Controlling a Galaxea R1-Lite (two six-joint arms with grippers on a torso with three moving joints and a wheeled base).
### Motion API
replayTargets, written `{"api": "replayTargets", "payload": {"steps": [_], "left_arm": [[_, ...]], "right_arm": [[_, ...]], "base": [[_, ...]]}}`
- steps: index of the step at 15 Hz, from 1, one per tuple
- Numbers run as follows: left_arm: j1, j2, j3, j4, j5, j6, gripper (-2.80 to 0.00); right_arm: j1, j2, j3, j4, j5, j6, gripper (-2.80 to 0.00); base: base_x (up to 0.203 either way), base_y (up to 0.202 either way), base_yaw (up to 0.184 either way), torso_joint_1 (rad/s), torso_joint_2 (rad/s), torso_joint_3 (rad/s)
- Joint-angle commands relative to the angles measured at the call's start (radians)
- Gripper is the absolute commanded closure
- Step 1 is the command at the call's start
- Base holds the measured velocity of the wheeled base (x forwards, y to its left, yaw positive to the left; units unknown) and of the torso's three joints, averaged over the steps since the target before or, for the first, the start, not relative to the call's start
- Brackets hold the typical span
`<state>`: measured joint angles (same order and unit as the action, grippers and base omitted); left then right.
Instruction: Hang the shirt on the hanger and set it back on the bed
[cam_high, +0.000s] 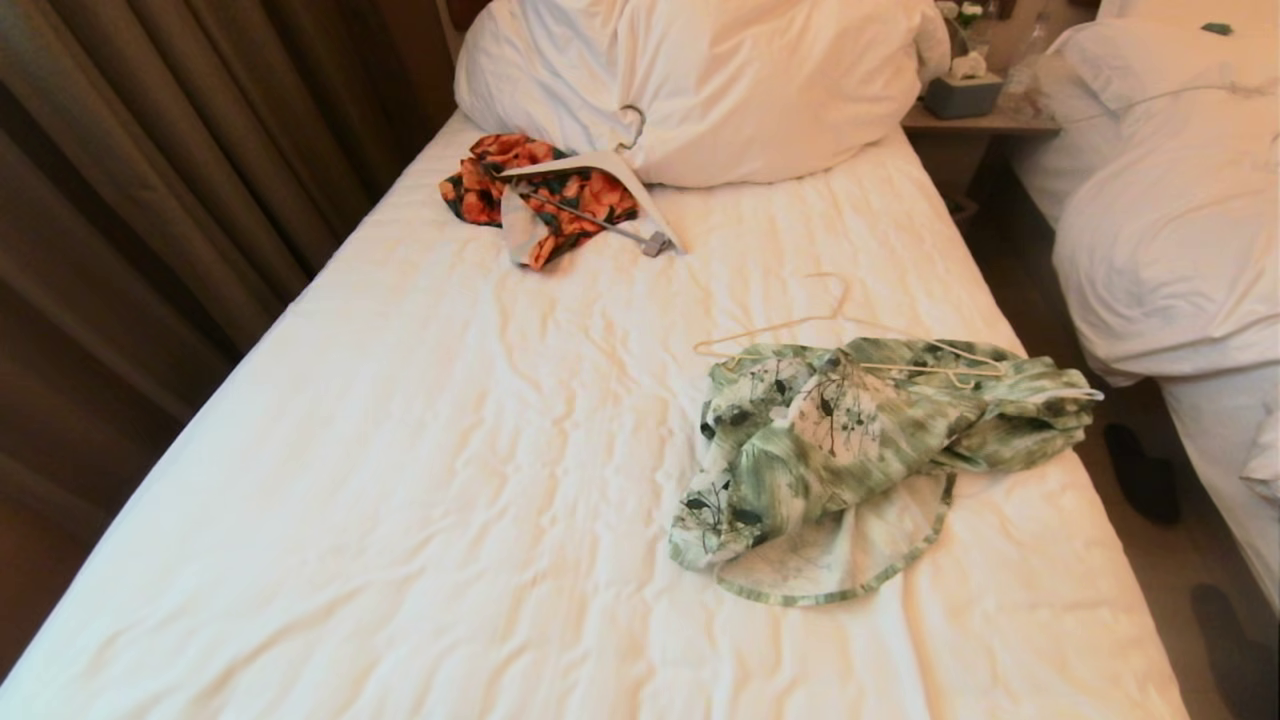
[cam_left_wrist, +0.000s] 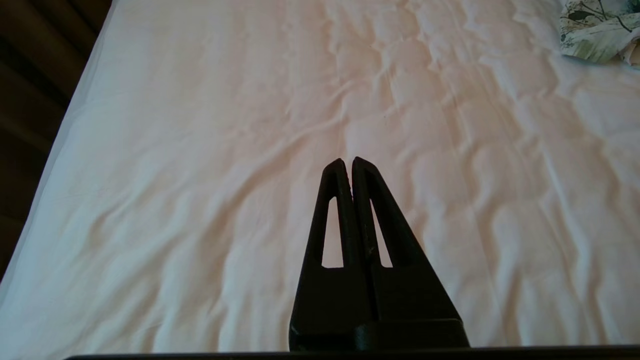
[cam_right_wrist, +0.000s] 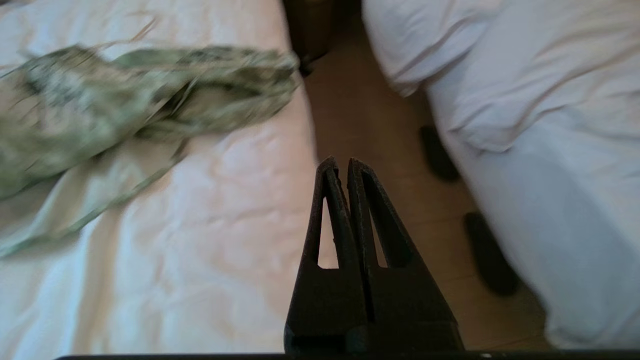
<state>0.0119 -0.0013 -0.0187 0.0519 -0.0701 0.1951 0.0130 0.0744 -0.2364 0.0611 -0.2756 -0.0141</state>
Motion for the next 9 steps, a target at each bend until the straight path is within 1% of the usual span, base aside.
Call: {"api": "replayTargets", "payload": {"steps": [1, 2, 3, 6, 7, 9], "left_arm": [[0.0, 0.001, -0.001, 0.0, 0.001, 0.0, 0.0], [0.0, 0.001, 0.0, 0.0, 0.001, 0.0, 0.0], [0.0, 0.001, 0.0, 0.0, 0.001, 0.0, 0.0], [0.0, 0.001, 0.0, 0.0, 0.001, -0.002, 0.0], [0.0, 0.001, 0.0, 0.0, 0.002, -0.004, 0.0], [0.0, 0.001, 0.0, 0.0, 0.017, -0.03, 0.0]], "right_arm": [[-0.001, -0.059, 0.011, 0.08, 0.062, 0.038, 0.0], [0.0, -0.073, 0.034, 0.104, 0.09, 0.057, 0.0], [0.0, -0.074, 0.066, 0.098, 0.098, 0.068, 0.0], [0.001, -0.074, 0.168, -0.01, 0.114, 0.068, 0.0], [0.001, -0.074, 0.176, -0.024, 0.141, 0.069, 0.0], [0.0, -0.074, 0.186, -0.033, 0.161, 0.062, 0.0]], "base": [[0.0, 0.0, 0.0, 0.0, 0.0, 0.0], [0.0, 0.0, 0.0, 0.0, 0.0, 0.0], [0.0, 0.0, 0.0, 0.0, 0.0, 0.0], [0.0, 0.0, 0.0, 0.0, 0.0, 0.0], [0.0, 0.0, 0.0, 0.0, 0.0, 0.0], [0.0, 0.0, 0.0, 0.0, 0.0, 0.0]]}}
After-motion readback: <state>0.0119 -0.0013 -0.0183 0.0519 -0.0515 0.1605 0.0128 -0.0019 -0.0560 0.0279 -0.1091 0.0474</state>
